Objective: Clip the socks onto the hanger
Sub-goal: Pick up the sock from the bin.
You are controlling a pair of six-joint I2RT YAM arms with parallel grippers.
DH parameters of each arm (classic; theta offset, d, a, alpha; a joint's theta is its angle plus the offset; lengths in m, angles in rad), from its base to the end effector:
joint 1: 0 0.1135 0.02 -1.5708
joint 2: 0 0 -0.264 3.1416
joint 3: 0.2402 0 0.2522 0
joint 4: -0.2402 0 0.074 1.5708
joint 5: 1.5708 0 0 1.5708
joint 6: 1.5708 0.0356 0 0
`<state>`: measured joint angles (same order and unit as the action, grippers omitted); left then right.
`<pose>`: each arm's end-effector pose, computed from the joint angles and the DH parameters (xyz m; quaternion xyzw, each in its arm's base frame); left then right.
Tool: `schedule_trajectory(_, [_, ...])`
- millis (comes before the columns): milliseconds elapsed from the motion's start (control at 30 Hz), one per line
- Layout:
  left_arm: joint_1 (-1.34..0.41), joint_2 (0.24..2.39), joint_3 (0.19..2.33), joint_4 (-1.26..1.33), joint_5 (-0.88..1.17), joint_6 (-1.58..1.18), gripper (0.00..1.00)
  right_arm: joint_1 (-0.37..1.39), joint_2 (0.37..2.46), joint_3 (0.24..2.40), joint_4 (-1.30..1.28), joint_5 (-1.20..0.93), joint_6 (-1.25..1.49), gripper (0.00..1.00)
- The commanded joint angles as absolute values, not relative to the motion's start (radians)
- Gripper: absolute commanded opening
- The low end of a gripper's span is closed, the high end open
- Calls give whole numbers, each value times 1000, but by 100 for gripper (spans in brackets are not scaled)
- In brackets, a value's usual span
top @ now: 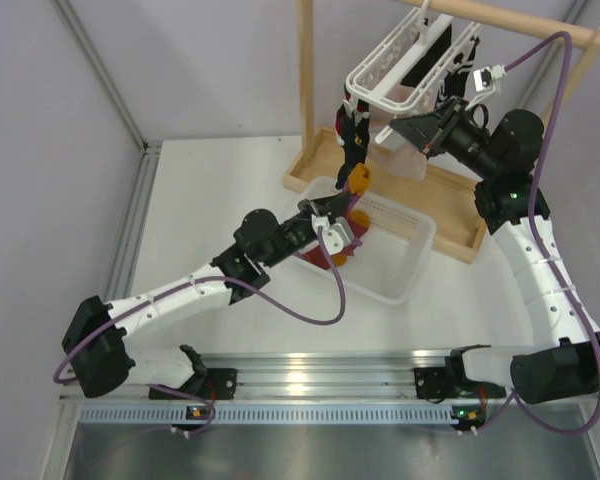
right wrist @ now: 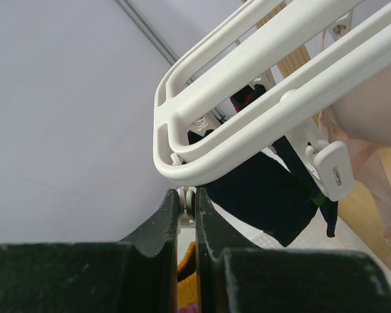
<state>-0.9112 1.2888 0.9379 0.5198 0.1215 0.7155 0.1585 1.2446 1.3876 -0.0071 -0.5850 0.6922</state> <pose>0.1835 -0.2436 0.3576 0.4996 0.4086 -0.1135 0.7553 0.2655 0.0623 0.4719 -0.0436 0.6645 0.4704 0.5790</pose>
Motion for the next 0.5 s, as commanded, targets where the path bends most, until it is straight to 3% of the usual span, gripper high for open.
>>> schedule_trajectory(0, [-917, 1275, 928, 682, 118, 905, 0, 152, 1216, 1396, 29, -568, 706, 0])
schedule_trajectory(467, [-917, 1350, 1015, 746, 137, 996, 0, 152, 1207, 1385, 32, -584, 710, 0])
